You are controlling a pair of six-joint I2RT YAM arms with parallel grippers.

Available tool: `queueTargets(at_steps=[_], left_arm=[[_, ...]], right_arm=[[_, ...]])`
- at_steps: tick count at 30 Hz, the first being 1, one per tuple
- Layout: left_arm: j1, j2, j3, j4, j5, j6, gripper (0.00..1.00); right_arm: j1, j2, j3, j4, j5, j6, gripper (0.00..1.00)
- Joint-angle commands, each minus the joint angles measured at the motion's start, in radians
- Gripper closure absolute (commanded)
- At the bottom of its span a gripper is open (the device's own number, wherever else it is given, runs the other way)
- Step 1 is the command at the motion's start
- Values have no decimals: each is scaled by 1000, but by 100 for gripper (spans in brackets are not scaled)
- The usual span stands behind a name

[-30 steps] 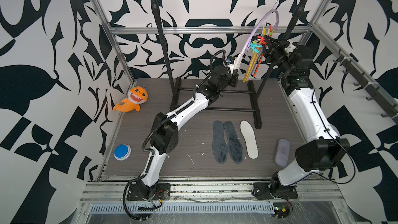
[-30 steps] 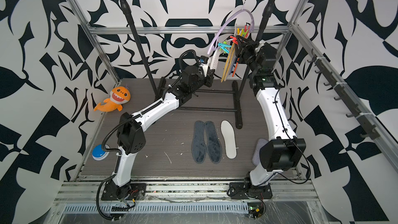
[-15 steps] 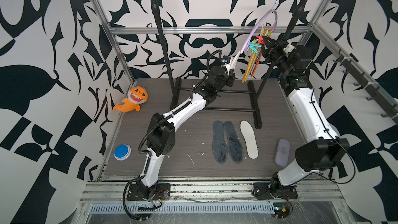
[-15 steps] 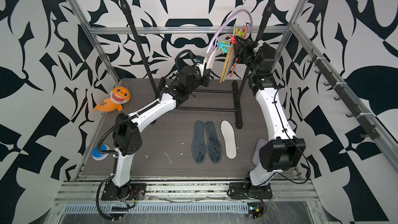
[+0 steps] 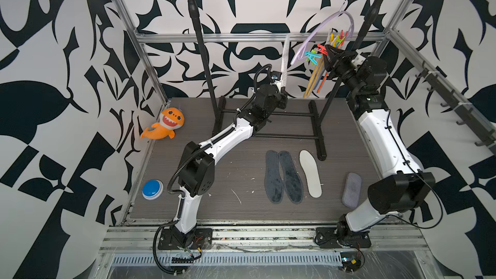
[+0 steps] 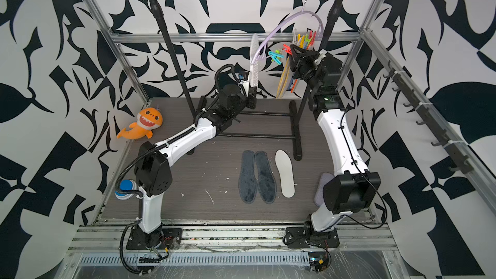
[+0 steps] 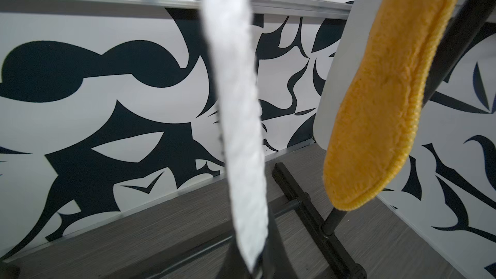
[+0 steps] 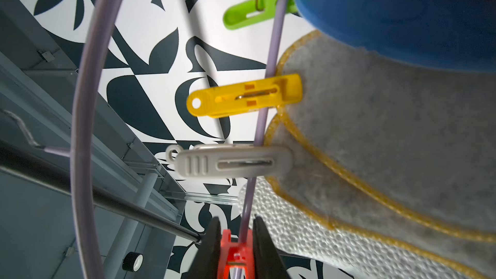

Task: Take the shoe insoles off the hanger
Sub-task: Open the clamp at the hanger.

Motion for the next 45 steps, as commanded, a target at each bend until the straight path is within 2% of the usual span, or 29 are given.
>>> queueTargets(at_steps=[1, 6, 13, 18, 32, 39, 45], left_arm=[[10, -53, -18, 37, -21, -16, 100], [13, -71, -50, 47, -15, -18, 100], [15, -120, -134, 65, 15, -21, 100], [14, -176, -218, 66, 43, -28, 100], [15, -366, -457, -43, 84, -33, 100], [6, -461, -555, -196, 94, -44, 100], [-14, -539, -645, -356, 75, -70, 100]], right_arm=[[7, -43, 26, 63, 0, -14, 77], [7, -63, -3, 52, 15, -23, 71], [7, -91, -38, 32, 22, -55, 51], [5, -145, -79, -1, 24, -123, 44], [-86, -436, -282, -189, 59, -362, 41], [-114, -604, -374, -375, 51, -605, 39], [-114, -679, -445, -504, 34, -771, 40]])
